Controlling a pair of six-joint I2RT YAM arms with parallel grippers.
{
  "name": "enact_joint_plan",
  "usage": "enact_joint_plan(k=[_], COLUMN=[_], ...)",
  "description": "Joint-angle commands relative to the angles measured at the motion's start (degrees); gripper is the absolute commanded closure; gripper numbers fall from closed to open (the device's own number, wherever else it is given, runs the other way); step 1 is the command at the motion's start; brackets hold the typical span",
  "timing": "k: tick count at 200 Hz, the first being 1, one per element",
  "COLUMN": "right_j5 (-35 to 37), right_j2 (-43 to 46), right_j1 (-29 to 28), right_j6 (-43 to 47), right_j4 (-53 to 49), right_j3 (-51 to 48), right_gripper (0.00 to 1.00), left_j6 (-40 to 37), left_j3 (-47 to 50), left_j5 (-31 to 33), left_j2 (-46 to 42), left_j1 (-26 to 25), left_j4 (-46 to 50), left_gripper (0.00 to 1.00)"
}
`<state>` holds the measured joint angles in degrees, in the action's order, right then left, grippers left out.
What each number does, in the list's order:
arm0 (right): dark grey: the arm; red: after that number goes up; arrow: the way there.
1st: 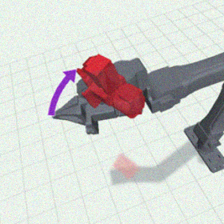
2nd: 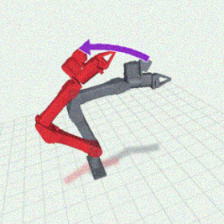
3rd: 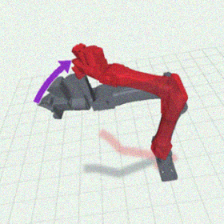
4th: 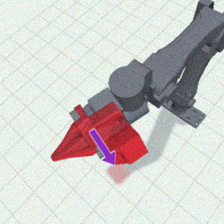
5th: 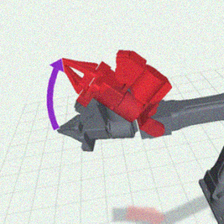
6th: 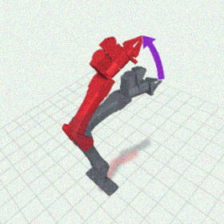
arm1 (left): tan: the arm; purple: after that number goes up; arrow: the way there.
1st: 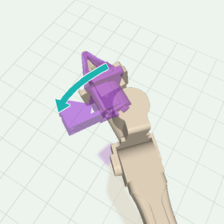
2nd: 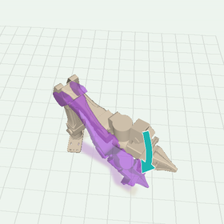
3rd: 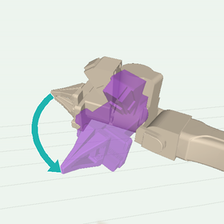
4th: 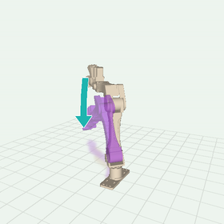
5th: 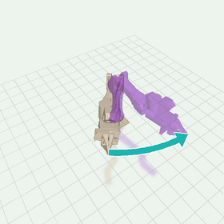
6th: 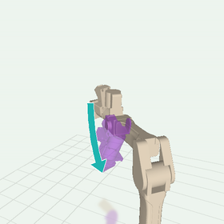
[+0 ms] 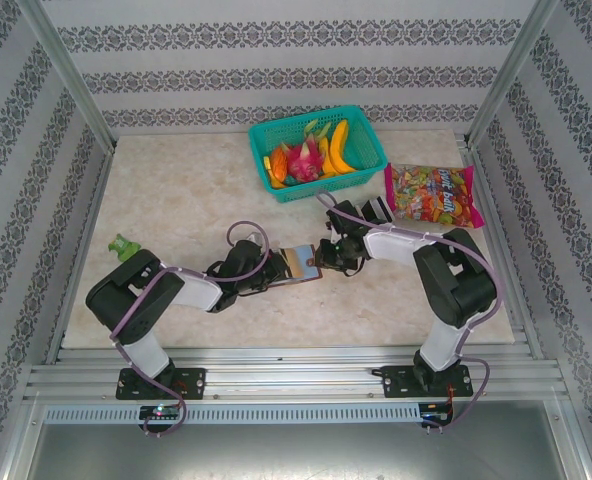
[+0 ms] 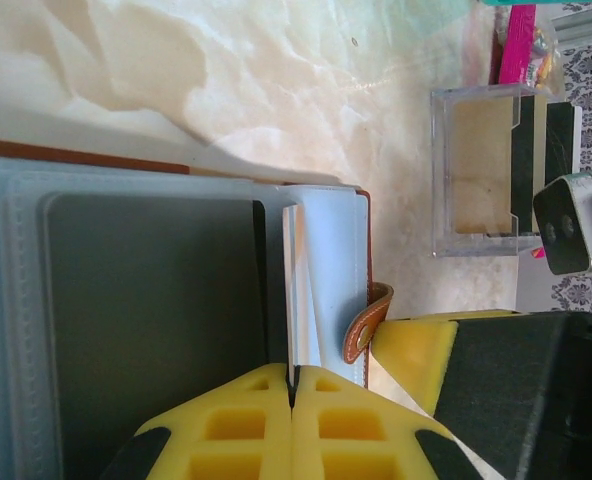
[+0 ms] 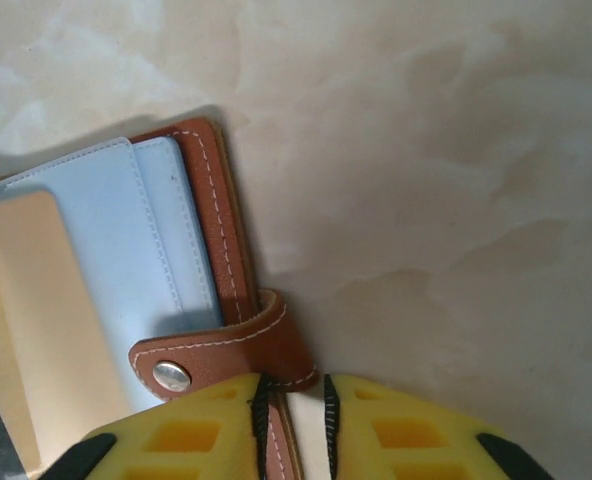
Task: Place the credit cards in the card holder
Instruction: Insert the credit card into the card slot.
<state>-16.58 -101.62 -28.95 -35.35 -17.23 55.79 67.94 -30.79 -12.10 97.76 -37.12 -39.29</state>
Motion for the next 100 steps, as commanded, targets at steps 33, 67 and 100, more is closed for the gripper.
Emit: enact_joint_plan(k=[33, 67, 100], right_j5=[-6.0, -6.6, -6.0], right_j2=[-2.4, -2.7, -2.3], right_j1=[0.6, 1.2, 1.2], right_j6=[0.5, 0.2, 0.0], right_j4=[3.3, 3.5, 3.5], right_j3=[-0.9, -1.3, -1.7], right_gripper=[0.84, 0.84, 0.84], left_j6=[-0.9, -1.2, -1.1], left_j3=[-2.3, -3.7, -3.4], left_j5=[-3.6, -4.5, -3.3], left_j2=[4.0, 5.2, 3.7], left_j1=[-0.7, -0.7, -0.7], left_j4=[-0.7, -0.2, 2.9], left_gripper=[0.99, 0.94, 0.76])
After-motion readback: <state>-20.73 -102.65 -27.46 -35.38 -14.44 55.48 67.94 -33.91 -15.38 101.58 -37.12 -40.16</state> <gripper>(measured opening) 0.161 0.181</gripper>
